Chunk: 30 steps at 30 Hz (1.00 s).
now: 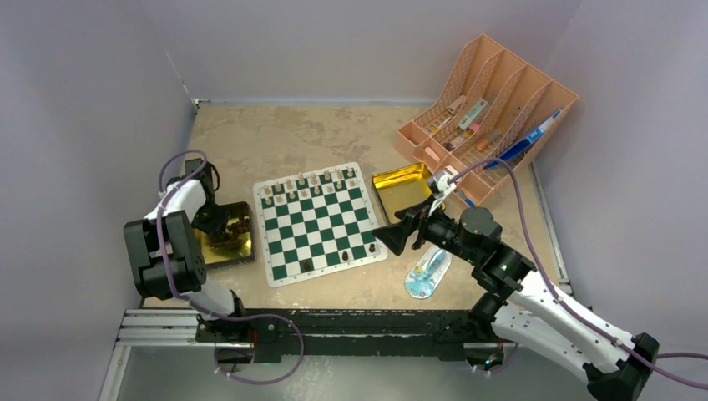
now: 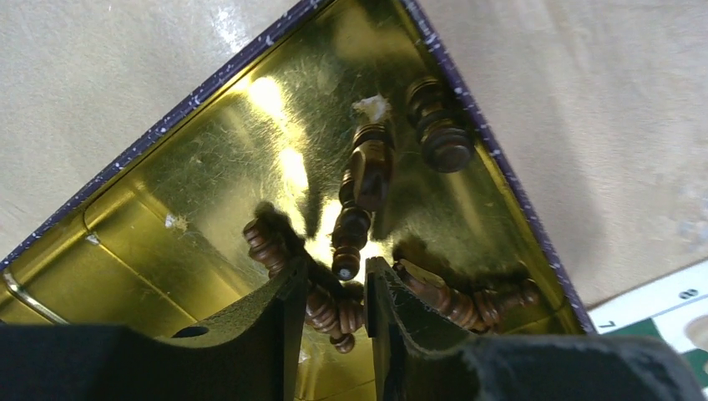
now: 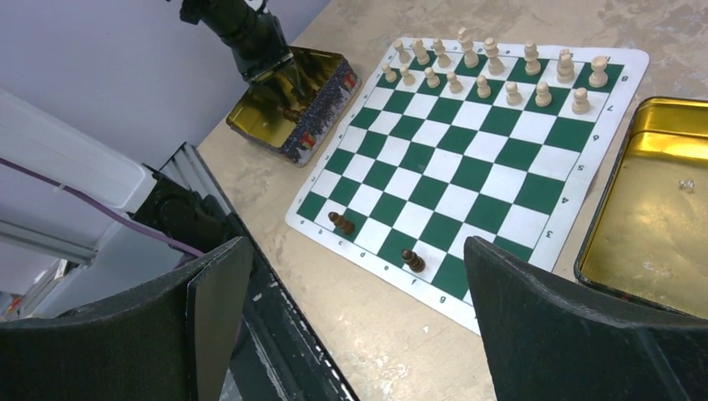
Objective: Set up the chess pieces on the board
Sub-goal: Pick up the chess piece from the storage box.
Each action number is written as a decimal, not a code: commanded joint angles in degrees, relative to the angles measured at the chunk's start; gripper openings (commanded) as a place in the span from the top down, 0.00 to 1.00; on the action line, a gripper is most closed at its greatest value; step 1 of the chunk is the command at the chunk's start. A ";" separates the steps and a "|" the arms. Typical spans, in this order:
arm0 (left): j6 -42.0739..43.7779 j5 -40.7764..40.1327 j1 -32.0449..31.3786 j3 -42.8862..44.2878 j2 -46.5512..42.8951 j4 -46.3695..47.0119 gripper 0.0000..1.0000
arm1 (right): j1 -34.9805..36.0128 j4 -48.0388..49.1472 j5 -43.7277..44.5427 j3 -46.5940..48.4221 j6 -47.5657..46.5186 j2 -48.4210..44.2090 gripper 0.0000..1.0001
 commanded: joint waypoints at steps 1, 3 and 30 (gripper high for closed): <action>-0.81 -1.32 0.29 2.11 0.98 -1.79 0.72 | 0.29 2.50 -0.03 0.41 -0.18 -1.26 0.01; -0.75 -1.04 0.31 1.97 0.88 -1.37 0.77 | 0.23 2.75 -0.06 0.26 0.33 -1.49 0.01; 14.39 4.67 -2.26 7.64 -12.81 -2.42 1.00 | 0.25 2.72 0.54 -0.15 1.41 -2.45 0.01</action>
